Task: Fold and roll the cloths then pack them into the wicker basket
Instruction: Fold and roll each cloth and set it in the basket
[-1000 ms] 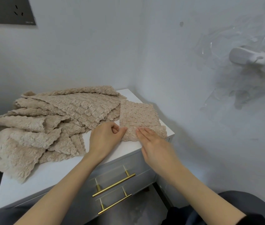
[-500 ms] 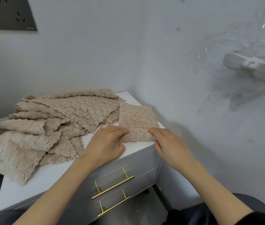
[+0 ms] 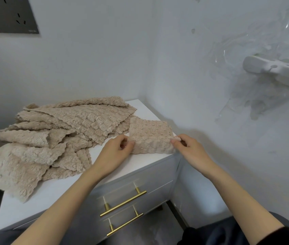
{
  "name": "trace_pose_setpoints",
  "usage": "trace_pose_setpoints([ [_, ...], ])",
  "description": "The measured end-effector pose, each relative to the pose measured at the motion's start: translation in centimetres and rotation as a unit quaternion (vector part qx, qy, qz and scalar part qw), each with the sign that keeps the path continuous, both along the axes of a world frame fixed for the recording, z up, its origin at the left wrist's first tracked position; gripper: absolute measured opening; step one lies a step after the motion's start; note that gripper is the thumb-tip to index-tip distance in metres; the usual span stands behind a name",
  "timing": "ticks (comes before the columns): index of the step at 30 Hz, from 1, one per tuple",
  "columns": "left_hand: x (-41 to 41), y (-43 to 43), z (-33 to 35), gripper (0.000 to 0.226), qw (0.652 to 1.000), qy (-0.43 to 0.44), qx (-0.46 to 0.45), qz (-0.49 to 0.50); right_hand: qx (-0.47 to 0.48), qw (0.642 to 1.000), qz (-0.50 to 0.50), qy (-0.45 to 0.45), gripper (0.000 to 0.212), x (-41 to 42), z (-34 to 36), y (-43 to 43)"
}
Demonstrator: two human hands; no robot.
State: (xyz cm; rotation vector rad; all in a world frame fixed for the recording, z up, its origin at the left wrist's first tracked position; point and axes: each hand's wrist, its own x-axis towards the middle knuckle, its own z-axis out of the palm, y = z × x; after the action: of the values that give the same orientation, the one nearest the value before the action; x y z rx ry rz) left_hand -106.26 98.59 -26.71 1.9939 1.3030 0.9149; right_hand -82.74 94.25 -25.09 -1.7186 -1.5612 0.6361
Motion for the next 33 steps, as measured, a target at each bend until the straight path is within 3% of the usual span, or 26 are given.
trace_pose_setpoints([
  [4, 0.4, 0.3, -0.2, 0.024, 0.998, 0.006, -0.035, 0.054, -0.019, 0.996, -0.075, 0.05, 0.021, -0.2, -0.4, 0.6],
  [9, 1.2, 0.5, -0.3, 0.027, 0.992, 0.024, -0.013, 0.123, 0.045, 0.983, -0.14, -0.106, 0.021, -1.1, -0.9, 0.5],
  [11, 1.4, 0.5, -0.5, 0.027, 0.989, 0.038, 0.005, 0.14, 0.126, 0.97, -0.122, -0.171, 0.022, -1.7, -0.7, 0.3],
  [15, 1.5, 0.8, -0.5, 0.026, 0.988, 0.045, 0.0, 0.149, 0.254, 0.928, 0.023, -0.273, 0.049, -4.2, -0.7, -0.4],
  [20, 1.5, 1.2, -0.7, 0.027, 0.988, 0.043, -0.007, 0.146, 0.138, 0.909, 0.13, -0.37, 0.056, -6.8, -2.2, -0.9],
  [29, 1.3, 1.5, -0.1, 0.027, 0.987, 0.078, -0.003, 0.142, 0.043, 0.902, 0.081, -0.422, 0.061, -4.0, -2.1, -1.0],
  [33, 1.3, 0.5, 0.1, 0.029, 0.977, 0.108, 0.075, 0.171, 0.02, 0.908, 0.043, -0.417, 0.058, -2.2, -1.6, -1.3],
])
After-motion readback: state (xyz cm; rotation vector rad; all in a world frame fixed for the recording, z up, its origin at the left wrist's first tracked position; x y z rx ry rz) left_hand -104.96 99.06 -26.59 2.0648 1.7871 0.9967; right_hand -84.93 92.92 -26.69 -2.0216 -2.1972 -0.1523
